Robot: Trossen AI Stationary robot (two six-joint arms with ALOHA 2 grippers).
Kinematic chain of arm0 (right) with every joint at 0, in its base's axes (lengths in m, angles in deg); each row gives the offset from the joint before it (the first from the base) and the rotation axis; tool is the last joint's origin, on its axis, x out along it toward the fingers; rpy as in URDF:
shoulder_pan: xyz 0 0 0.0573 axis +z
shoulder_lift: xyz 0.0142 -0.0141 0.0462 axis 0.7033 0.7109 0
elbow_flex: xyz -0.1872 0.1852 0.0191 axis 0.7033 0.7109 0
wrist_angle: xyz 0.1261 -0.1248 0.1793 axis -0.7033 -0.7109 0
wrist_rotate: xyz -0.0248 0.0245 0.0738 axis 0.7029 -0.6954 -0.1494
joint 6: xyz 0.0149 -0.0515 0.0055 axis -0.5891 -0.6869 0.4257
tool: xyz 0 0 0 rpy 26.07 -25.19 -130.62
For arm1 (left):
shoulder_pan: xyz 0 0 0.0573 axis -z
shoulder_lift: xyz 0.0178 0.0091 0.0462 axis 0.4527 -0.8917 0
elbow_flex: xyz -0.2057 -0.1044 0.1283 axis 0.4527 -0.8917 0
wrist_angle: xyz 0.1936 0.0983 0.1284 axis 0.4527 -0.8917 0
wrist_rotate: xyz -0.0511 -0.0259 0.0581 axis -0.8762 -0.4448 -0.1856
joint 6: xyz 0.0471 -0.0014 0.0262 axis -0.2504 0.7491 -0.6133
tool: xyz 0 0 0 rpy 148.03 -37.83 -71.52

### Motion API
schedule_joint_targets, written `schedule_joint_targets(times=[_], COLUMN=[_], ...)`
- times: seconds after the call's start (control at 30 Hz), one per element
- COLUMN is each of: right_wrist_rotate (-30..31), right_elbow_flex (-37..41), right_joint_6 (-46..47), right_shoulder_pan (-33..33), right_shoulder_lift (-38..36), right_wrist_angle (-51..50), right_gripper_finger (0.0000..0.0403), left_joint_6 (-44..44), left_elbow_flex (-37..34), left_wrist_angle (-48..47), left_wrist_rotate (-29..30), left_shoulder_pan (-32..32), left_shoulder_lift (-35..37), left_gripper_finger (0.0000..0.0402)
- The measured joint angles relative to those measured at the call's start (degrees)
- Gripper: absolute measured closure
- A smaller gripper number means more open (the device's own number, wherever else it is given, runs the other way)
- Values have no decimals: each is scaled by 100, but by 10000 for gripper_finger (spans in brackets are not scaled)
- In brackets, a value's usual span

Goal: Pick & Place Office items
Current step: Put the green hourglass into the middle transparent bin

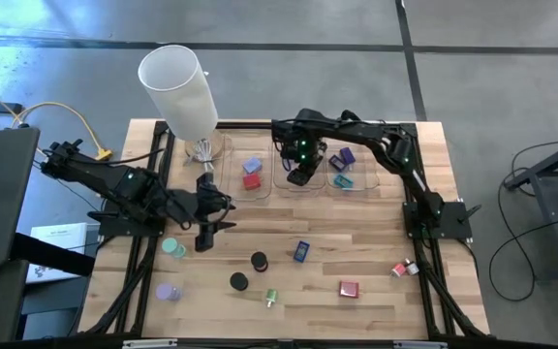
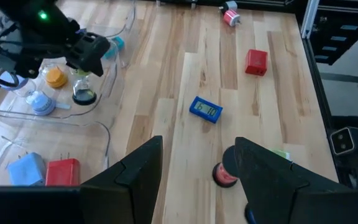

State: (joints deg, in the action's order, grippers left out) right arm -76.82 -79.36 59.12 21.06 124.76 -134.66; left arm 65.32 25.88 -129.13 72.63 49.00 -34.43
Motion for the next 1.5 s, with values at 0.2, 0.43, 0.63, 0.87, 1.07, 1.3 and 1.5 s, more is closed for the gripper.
schedule_joint_targets(times=[0.2,0.43,0.63,0.87,1.07,1.3,1.5], right_wrist_rotate=[11,179,188,339,343,384,348], right_elbow_flex=[-3,-9,-9,-43,-229,-365,-363], right_joint_6=[-69,-44,-21,-31,0,-12,-1], right_shoulder_pan=[-35,-78,-78,-63,-61,-61,-63], right_shoulder_lift=[74,251,256,264,277,277,277], right_wrist_angle=[-29,-290,-376,-529,-516,-478,-504], right_gripper_finger=[216,216,216,217,171,144,143], left_joint_6=[-2,-2,-2,-44,-66,-68,-68], left_elbow_flex=[-40,-168,-170,-170,-170,-170,-170], left_wrist_angle=[-18,-26,-19,-17,-17,-19,-21], left_wrist_rotate=[1,2,1,2,11,13,13], left_shoulder_pan=[33,31,27,27,27,27,27], left_shoulder_lift=[0,-2,-2,-2,-2,-2,-2], left_gripper_finger=[210,210,210,210,210,210,210])
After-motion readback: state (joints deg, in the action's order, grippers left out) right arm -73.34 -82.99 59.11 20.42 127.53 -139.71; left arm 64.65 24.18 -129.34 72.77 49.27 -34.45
